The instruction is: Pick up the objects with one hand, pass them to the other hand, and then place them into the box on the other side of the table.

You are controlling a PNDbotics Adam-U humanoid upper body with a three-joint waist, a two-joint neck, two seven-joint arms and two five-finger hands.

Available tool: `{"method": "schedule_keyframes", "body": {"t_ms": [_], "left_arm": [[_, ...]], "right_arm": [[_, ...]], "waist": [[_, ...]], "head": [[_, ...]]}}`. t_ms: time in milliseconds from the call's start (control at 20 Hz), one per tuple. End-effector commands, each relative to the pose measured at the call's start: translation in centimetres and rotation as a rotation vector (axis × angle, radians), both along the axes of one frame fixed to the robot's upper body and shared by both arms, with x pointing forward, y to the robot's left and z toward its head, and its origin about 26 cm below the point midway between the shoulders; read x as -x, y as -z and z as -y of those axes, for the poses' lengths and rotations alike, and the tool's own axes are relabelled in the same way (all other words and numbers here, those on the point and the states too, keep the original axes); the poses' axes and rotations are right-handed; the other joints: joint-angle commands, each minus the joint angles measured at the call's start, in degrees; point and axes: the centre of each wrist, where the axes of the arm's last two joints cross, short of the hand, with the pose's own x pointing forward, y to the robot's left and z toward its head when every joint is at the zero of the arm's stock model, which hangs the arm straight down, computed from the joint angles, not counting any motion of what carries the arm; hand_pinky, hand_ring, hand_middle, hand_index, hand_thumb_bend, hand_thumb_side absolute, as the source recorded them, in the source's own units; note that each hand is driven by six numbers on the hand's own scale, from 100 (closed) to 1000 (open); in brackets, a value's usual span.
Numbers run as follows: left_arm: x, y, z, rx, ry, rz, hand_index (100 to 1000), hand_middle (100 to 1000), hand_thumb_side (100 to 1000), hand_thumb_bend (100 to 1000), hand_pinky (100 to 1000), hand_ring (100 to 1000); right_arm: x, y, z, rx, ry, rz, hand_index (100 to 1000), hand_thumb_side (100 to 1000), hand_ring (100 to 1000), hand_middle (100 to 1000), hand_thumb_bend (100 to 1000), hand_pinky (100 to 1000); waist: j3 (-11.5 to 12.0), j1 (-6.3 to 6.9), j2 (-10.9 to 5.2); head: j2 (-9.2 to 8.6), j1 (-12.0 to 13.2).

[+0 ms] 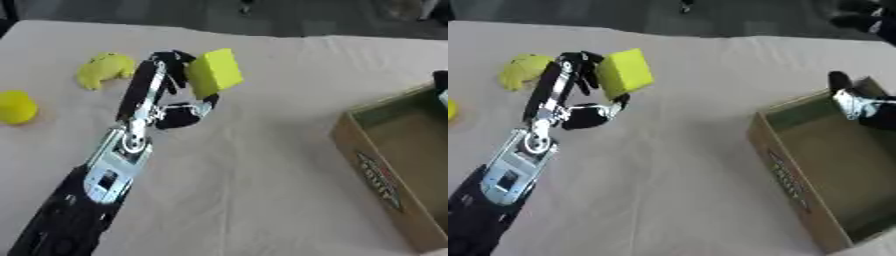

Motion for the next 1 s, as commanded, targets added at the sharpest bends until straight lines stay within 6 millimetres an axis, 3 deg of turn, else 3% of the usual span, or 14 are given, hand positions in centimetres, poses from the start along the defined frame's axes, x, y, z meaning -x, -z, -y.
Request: {"method": "schedule_keyframes", "body": {"t_ms": [50, 700, 1000], "left_arm": [[0.0, -0.4, 0.4, -0.003, -0.004, 0.038, 480, 410, 100, 326, 398, 444], [0.6, 0.2, 1.3, -0.014, -0.004, 0.084, 478, 407, 100, 313, 395, 440], [0.7, 0.8, 1.6, -0.006, 0.015, 0.072, 477, 406, 100, 304, 393, 438]], "right_arm": [[0.1, -1.0, -1.2, 0.091, -0.004, -0.005, 927, 192, 933, 989, 100, 939], [-0.6, -2.3, -5.8, 0.160, -0.033, -0.073, 943, 220, 940, 1000, 100, 940], [-0.7, -3.1, -8.3, 0.225, -0.064, -0.071, 936, 279, 942, 1000, 100, 933]], "waist": [[0.09, -0.21, -1.64], [0.25, -0.40, -2.51], [0.34, -0.69, -2.79]], "head": [[-0.65, -0.47], [0.96, -0.38], [1.40, -0.48]]}}
